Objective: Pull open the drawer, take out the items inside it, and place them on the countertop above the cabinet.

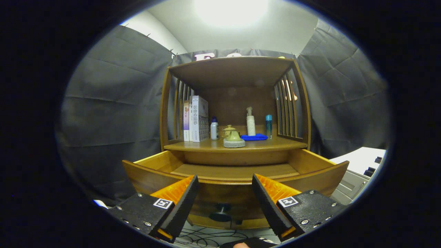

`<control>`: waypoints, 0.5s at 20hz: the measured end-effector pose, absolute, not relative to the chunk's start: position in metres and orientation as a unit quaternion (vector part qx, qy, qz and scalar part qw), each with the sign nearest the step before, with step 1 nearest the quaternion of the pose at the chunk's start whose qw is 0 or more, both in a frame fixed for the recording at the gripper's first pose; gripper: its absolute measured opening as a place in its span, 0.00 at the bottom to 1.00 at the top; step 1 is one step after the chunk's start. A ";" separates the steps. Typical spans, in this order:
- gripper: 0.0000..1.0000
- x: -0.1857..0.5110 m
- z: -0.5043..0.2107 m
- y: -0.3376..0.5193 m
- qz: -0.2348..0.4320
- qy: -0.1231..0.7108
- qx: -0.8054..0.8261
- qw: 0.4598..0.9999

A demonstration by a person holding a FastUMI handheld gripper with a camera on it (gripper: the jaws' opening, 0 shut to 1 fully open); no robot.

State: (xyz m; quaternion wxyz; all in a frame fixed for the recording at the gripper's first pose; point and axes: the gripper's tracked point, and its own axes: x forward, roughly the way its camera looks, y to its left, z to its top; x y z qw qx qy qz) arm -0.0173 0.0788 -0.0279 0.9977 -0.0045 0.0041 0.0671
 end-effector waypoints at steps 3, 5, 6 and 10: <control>0.95 -0.018 -0.043 0.075 0.059 0.019 -0.011 0.998; 0.95 -0.015 -0.055 0.077 0.059 0.032 -0.017 0.998; 0.95 -0.014 -0.060 0.077 0.057 0.038 -0.020 0.997; 0.96 -0.008 -0.088 0.080 0.054 0.069 -0.030 0.996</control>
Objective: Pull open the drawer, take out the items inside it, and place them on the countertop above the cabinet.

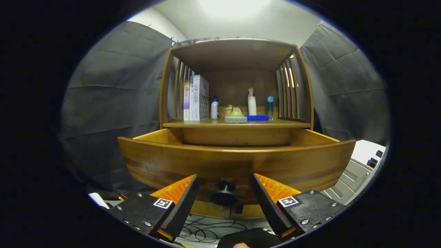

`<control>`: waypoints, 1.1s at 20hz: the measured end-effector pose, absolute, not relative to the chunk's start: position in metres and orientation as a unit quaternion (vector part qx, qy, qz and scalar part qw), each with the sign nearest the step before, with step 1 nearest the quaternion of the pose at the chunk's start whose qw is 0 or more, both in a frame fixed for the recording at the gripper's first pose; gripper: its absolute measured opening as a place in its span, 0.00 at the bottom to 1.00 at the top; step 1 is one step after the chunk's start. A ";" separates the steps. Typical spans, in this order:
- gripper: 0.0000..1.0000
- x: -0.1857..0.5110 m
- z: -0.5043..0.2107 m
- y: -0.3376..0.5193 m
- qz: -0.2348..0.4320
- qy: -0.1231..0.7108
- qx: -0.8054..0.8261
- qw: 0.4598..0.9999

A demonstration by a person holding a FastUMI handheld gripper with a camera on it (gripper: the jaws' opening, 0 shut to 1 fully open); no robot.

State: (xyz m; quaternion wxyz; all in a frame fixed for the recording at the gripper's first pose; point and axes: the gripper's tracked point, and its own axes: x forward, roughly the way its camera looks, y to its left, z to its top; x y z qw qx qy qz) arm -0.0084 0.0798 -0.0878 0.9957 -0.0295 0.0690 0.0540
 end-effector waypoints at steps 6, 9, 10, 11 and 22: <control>0.92 0.000 -0.094 0.074 0.025 0.073 -0.031 0.997; 0.93 0.005 -0.093 0.071 0.011 0.070 -0.022 0.997; 0.92 0.009 -0.093 0.069 0.004 0.069 -0.021 0.997; 0.92 0.012 -0.093 0.068 0.003 0.068 -0.020 0.997; 0.95 0.043 -0.088 0.070 0.001 0.056 -0.024 0.998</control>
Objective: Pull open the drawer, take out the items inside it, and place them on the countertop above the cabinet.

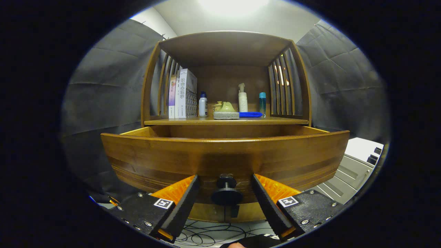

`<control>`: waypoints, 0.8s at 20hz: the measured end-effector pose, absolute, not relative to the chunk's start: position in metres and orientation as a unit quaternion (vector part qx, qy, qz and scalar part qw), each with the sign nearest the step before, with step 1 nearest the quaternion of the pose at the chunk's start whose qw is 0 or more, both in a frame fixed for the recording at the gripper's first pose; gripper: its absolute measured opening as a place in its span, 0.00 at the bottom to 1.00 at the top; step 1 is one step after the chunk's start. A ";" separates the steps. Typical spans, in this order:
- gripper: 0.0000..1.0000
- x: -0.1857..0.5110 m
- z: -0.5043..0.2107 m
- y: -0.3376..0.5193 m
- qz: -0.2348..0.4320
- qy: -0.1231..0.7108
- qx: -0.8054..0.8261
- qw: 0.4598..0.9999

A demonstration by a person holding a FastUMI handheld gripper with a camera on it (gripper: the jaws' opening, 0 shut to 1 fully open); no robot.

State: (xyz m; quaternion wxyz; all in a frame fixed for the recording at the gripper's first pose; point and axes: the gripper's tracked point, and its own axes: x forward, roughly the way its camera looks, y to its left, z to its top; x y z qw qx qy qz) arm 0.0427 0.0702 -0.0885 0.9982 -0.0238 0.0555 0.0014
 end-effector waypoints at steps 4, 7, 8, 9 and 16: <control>0.95 0.055 -0.084 0.071 0.001 0.046 -0.021 0.999; 0.95 0.064 -0.080 0.072 0.000 0.041 -0.014 0.999; 0.95 0.066 -0.081 0.072 0.000 0.046 -0.011 0.999; 0.95 0.071 -0.079 0.072 0.000 0.047 -0.010 0.999; 0.95 0.093 -0.079 0.073 -0.003 0.052 -0.007 0.999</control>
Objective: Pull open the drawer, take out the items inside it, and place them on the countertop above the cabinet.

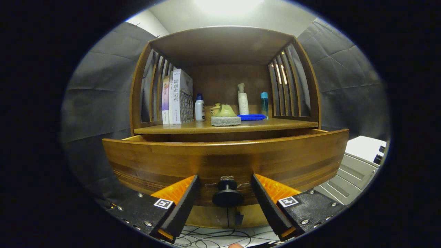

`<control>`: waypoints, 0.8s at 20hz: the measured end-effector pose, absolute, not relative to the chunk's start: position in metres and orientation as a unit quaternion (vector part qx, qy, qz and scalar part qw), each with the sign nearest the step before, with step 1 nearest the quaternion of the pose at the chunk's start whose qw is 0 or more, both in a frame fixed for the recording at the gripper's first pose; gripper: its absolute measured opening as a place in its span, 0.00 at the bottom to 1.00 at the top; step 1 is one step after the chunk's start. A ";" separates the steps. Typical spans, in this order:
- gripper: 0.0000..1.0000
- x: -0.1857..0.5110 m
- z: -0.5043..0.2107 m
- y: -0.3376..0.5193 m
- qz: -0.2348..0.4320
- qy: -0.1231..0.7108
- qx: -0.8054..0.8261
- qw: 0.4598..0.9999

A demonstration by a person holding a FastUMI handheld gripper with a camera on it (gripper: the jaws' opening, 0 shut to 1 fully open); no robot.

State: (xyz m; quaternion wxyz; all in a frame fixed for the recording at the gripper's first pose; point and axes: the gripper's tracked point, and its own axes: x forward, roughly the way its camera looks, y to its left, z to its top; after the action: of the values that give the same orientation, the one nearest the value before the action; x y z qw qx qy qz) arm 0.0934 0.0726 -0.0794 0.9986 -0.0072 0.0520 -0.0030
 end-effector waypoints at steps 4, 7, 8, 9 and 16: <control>0.95 0.106 -0.079 0.073 -0.005 0.051 -0.006 0.999; 0.95 0.115 -0.079 0.074 -0.008 0.050 -0.005 0.999; 0.95 0.120 -0.079 0.075 -0.008 0.050 -0.005 0.999; 0.95 0.123 -0.079 0.075 -0.008 0.050 -0.005 0.999; 0.95 0.150 -0.078 0.075 -0.011 0.045 -0.007 0.999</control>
State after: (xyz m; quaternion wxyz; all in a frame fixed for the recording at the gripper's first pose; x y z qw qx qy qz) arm 0.1503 0.0752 -0.0783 0.9989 -0.0068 0.0455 -0.0108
